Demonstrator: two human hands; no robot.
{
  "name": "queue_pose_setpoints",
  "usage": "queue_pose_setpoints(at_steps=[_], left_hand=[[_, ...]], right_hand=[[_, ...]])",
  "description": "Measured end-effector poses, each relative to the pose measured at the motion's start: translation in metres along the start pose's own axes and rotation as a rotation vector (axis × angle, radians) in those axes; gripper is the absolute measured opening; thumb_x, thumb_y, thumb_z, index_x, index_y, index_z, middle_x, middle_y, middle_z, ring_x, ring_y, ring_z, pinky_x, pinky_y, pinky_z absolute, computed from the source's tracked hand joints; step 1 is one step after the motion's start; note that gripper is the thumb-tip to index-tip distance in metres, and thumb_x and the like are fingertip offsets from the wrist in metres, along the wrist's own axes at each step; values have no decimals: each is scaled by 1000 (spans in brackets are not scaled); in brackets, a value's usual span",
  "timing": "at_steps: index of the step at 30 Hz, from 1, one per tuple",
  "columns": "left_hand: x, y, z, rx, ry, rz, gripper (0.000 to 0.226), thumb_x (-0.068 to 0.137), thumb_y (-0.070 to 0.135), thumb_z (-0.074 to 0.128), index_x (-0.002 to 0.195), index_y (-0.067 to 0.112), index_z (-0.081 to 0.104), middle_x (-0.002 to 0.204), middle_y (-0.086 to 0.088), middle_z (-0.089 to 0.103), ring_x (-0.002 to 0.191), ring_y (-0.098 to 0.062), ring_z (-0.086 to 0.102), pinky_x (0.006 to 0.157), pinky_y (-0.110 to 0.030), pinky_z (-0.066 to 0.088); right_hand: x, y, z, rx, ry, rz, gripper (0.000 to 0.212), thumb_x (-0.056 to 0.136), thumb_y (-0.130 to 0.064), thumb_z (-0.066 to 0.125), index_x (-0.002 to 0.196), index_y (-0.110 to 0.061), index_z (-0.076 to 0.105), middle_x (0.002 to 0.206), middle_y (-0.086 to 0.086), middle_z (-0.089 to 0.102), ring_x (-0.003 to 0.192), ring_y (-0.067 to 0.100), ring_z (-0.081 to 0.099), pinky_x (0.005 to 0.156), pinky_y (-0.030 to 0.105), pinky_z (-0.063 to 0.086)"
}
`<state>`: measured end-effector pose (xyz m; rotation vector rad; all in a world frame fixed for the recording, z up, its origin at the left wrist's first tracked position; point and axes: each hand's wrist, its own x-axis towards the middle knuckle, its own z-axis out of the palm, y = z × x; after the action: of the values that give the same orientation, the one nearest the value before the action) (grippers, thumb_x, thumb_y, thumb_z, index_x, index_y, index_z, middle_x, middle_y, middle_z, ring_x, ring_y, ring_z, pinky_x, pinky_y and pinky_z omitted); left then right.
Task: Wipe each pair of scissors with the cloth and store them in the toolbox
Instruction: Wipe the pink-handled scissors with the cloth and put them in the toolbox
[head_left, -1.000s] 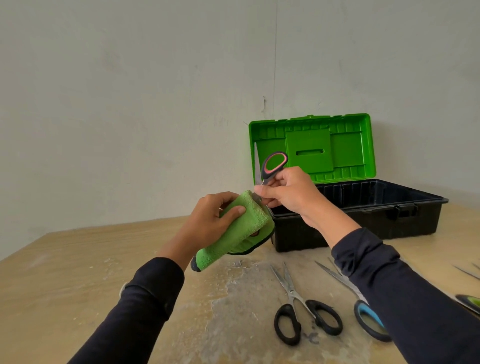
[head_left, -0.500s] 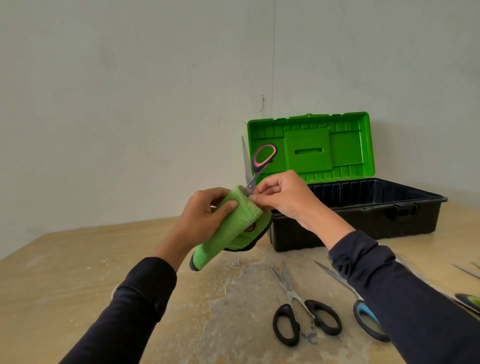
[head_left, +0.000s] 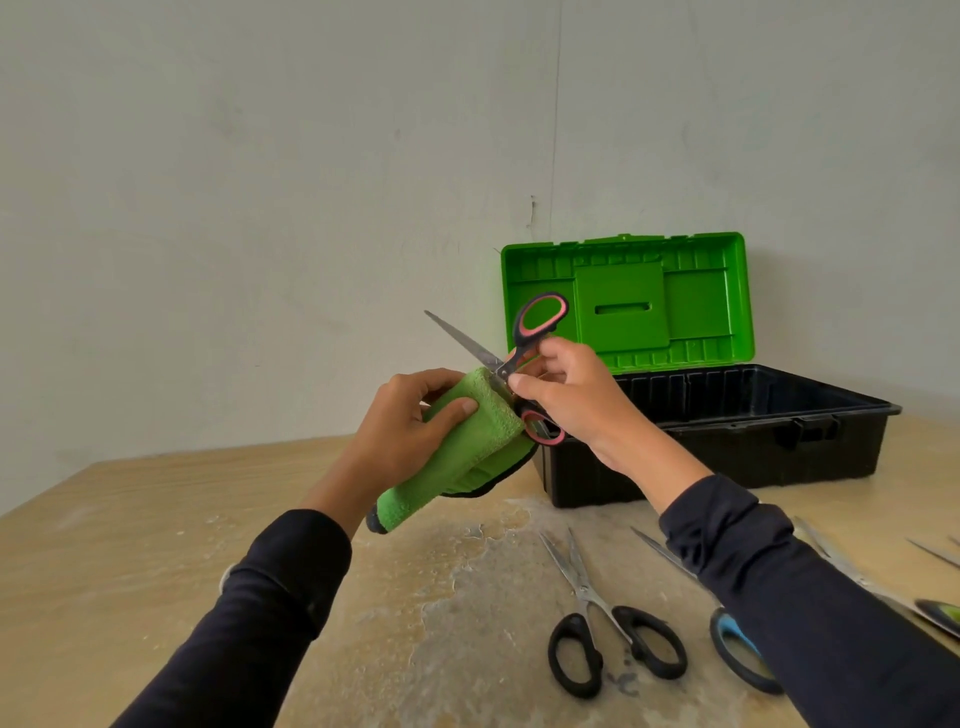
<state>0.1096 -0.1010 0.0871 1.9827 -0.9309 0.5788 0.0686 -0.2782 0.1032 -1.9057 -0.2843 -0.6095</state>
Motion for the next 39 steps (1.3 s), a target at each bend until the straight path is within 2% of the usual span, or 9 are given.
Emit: queue_pose_setpoints(at_steps=[4, 7, 12, 18, 23, 25, 32, 36, 39], left_hand=[[0, 1, -3, -56, -4, -22, 16, 88, 18, 59, 102, 15, 67, 91, 0, 71, 86, -13, 66, 76, -35, 56], [0, 2, -3, -130, -10, -68, 13, 86, 18, 62, 97, 14, 68, 89, -5, 71, 84, -17, 67, 75, -39, 57], [-1, 10, 4, -230, 55, -95, 5, 84, 18, 64, 87, 16, 67, 84, -4, 67, 74, -9, 63, 69, -30, 55], [-4, 12, 11, -274, 122, -121, 13, 84, 24, 64, 87, 12, 67, 85, -9, 67, 81, -16, 62, 71, -30, 55], [-4, 15, 11, -248, 54, -94, 22, 87, 27, 61, 84, 5, 64, 82, -18, 64, 73, -25, 62, 68, -48, 54], [-4, 14, 9, -236, 17, -87, 22, 87, 26, 60, 85, 5, 64, 82, -18, 64, 74, -27, 63, 69, -50, 53], [-6, 6, 1, -226, 13, -102, 15, 87, 22, 61, 94, 11, 67, 90, -9, 70, 85, -17, 66, 73, -32, 56], [-5, 17, 10, -300, 81, -120, 13, 84, 22, 63, 87, 9, 67, 83, -7, 68, 74, -8, 62, 61, -18, 51], [-4, 20, 15, -298, 113, -113, 15, 86, 22, 62, 91, 10, 68, 86, -8, 69, 78, -14, 65, 65, -25, 54]], right_hand=[[-2, -2, 1, 72, 35, -38, 3, 83, -24, 67, 83, -21, 65, 89, 8, 68, 88, 26, 64, 85, 39, 50], [-1, -2, 1, 83, 49, -60, 7, 82, -17, 69, 76, -20, 65, 82, 2, 65, 77, 18, 60, 82, 37, 50], [-2, -2, 4, 148, 20, -75, 14, 81, -8, 68, 72, -17, 63, 83, 11, 63, 75, 17, 58, 78, 36, 50], [-2, 0, 12, 169, 32, -99, 17, 82, -4, 66, 71, -16, 62, 73, 5, 61, 66, 11, 55, 67, 27, 49], [-2, -2, 7, 190, 7, -113, 18, 81, -2, 67, 70, -16, 63, 73, 7, 59, 72, 18, 53, 71, 32, 47], [-3, -2, 4, 193, -8, -109, 18, 80, -1, 67, 70, -15, 63, 73, 7, 59, 74, 21, 53, 73, 32, 47], [1, -4, -12, 239, 45, -76, 6, 78, -4, 69, 76, -7, 64, 83, 19, 64, 72, 22, 61, 76, 36, 53], [0, -4, -2, 176, -13, -105, 15, 80, -3, 68, 71, -14, 64, 75, 6, 62, 75, 22, 55, 75, 35, 49], [-1, -5, 3, 176, 5, -121, 17, 80, -2, 67, 69, -15, 62, 73, 7, 59, 74, 20, 53, 73, 32, 47]])
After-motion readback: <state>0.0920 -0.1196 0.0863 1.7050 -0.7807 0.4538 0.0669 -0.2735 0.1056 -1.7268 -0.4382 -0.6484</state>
